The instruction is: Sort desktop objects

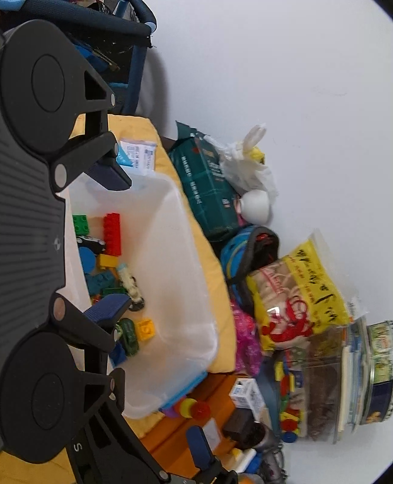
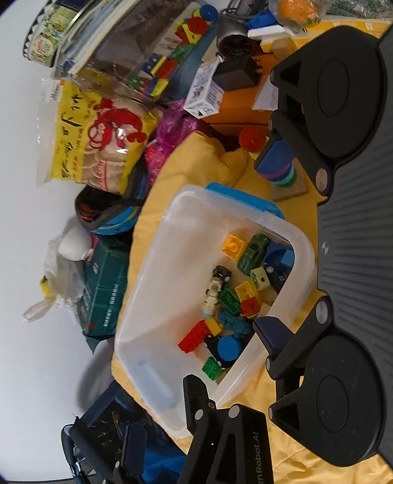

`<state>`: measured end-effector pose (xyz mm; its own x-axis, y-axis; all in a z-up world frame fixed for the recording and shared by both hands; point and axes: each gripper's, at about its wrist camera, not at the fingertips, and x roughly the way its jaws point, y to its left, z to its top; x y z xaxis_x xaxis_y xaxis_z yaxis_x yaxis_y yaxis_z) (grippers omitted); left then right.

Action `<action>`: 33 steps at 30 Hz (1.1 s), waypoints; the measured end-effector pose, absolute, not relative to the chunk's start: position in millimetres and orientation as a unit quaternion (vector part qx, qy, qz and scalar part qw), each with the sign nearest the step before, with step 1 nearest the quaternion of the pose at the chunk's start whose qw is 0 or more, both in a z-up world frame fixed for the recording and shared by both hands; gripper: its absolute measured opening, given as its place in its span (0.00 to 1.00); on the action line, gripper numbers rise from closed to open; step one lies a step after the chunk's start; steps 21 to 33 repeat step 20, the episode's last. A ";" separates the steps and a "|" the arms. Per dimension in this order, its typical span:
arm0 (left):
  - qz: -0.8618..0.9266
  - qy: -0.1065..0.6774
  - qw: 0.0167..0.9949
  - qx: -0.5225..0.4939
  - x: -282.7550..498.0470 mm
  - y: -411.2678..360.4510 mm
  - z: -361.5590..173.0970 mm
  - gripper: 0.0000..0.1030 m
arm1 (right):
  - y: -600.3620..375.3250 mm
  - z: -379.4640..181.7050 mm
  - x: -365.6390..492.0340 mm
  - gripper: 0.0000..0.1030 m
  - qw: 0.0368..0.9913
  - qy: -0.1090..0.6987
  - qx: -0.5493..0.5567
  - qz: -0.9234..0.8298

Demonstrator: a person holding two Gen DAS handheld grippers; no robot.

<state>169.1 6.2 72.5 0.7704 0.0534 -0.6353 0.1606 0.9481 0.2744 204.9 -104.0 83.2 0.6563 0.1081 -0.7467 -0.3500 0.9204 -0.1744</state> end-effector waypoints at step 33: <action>-0.032 0.359 0.921 0.148 183.9 17.0 66.6 0.76 | -97.5 80.4 211.9 1.00 0.892 0.408 -0.143 0.133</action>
